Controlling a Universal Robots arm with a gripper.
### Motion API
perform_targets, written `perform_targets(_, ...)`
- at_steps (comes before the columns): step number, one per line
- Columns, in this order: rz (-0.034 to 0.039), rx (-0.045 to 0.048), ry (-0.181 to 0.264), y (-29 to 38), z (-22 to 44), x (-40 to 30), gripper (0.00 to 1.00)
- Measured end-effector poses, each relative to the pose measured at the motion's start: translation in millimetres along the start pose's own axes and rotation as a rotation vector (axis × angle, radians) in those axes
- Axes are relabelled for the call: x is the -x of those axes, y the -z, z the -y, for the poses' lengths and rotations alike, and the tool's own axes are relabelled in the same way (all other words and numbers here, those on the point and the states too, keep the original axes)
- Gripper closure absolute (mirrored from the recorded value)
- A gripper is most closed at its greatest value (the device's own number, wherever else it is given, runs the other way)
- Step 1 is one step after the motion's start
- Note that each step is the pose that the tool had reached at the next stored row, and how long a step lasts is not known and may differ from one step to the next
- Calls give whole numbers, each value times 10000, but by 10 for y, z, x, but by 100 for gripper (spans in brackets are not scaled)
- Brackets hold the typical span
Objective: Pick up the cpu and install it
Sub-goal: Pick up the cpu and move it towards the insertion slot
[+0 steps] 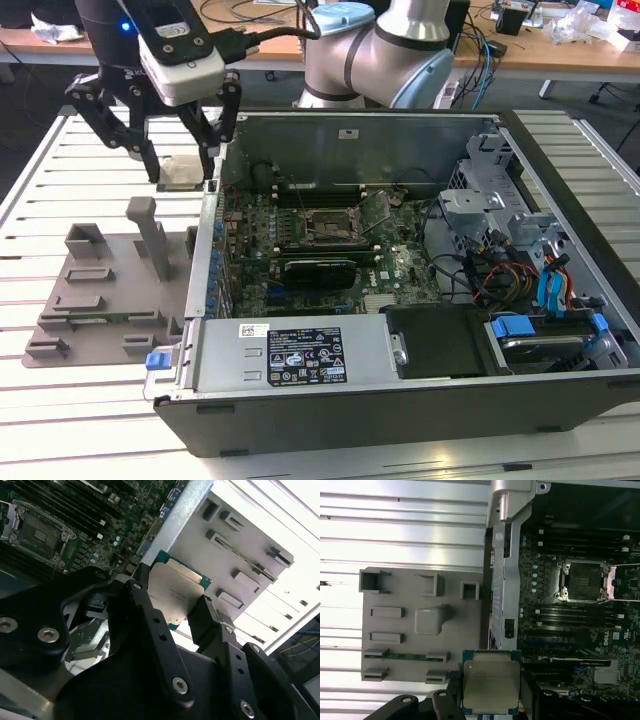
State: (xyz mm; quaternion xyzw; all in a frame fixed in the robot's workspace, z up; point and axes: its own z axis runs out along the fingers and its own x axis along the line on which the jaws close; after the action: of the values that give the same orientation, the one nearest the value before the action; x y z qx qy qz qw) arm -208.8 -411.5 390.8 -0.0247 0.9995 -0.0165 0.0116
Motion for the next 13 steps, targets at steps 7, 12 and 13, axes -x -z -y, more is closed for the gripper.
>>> perform_targets(7, 0, -2, 0, -33, 2, 303, 45)
perform_targets(12, 0, -4, 0, -54, -3, 459, 45)
perform_targets(13, 0, -4, 0, -59, -4, 488, 45)
